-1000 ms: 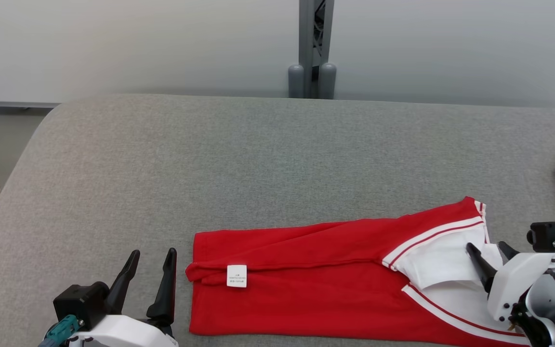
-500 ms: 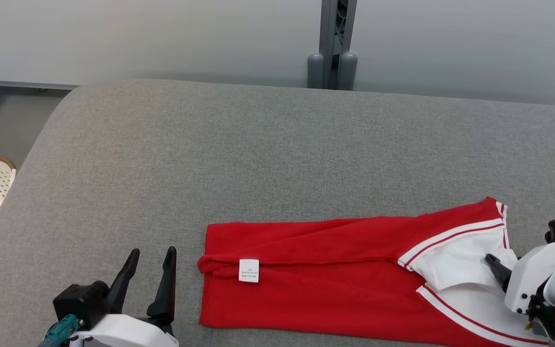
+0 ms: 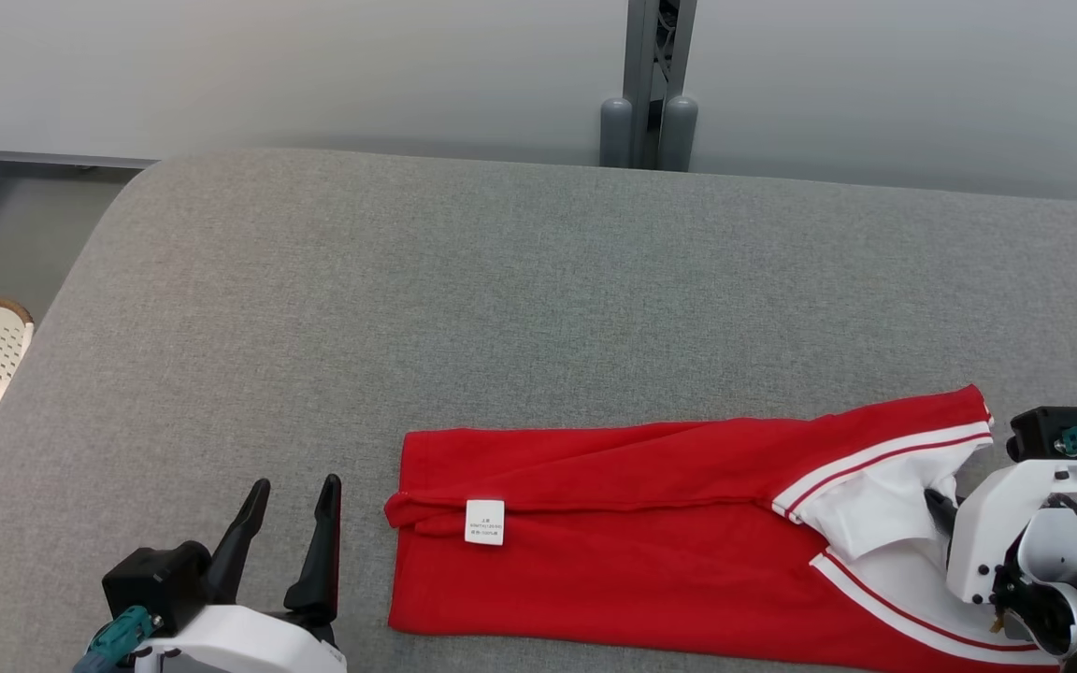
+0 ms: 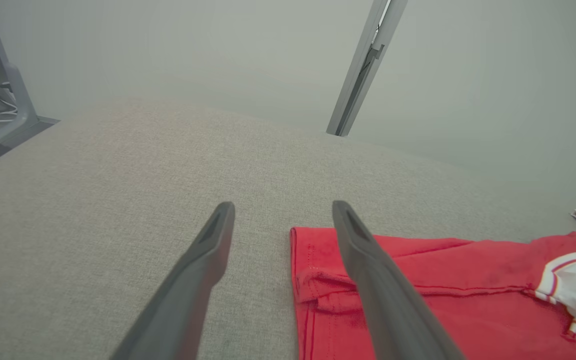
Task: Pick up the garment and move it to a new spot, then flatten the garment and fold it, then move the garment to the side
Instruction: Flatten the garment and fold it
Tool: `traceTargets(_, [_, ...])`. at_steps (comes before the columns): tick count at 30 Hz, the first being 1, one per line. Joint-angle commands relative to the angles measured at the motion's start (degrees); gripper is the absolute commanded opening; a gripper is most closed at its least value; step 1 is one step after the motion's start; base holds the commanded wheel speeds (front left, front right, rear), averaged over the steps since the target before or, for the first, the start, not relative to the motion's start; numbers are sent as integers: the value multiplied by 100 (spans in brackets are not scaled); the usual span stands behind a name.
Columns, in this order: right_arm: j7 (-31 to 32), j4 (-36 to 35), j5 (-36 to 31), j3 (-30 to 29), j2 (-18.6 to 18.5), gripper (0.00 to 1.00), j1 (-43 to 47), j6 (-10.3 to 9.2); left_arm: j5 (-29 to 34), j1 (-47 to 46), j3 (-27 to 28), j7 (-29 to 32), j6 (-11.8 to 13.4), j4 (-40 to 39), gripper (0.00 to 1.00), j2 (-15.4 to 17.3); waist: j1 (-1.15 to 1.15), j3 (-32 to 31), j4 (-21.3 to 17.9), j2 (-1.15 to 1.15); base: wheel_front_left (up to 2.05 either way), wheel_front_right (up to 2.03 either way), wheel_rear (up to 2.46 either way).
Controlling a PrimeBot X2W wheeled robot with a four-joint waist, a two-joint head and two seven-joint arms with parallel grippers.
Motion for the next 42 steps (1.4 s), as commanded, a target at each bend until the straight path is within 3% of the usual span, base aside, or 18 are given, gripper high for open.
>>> traceTargets(1, [-90,70,27,-14,-58,0,-45,-3,-4,-82,23,-38,-6,8,100,28,0,-8,-20,0,0,0,0])
traceTargets(10, [-312,12,247,-155,-325,0,-274,-3,-9,4,57,-60,37,-73,100,58,0,-84,-238,0,0,0,0])
traceTargets(19, [-507,-222,-57,-569,-715,0,-364,-3,8,98,37,-58,84,-192,100,89,0,-196,-552,0,0,0,0])
traceTargets(30, [-224,-749,48,-622,-397,0,-262,-3,-30,149,-18,-45,86,-182,100,53,0,-340,-773,0,0,0,0])
traceTargets(42, [535,-2451,525,174,-210,0,93,-2,-60,190,-66,-92,9,-110,100,-1,0,-458,-779,0,0,0,0])
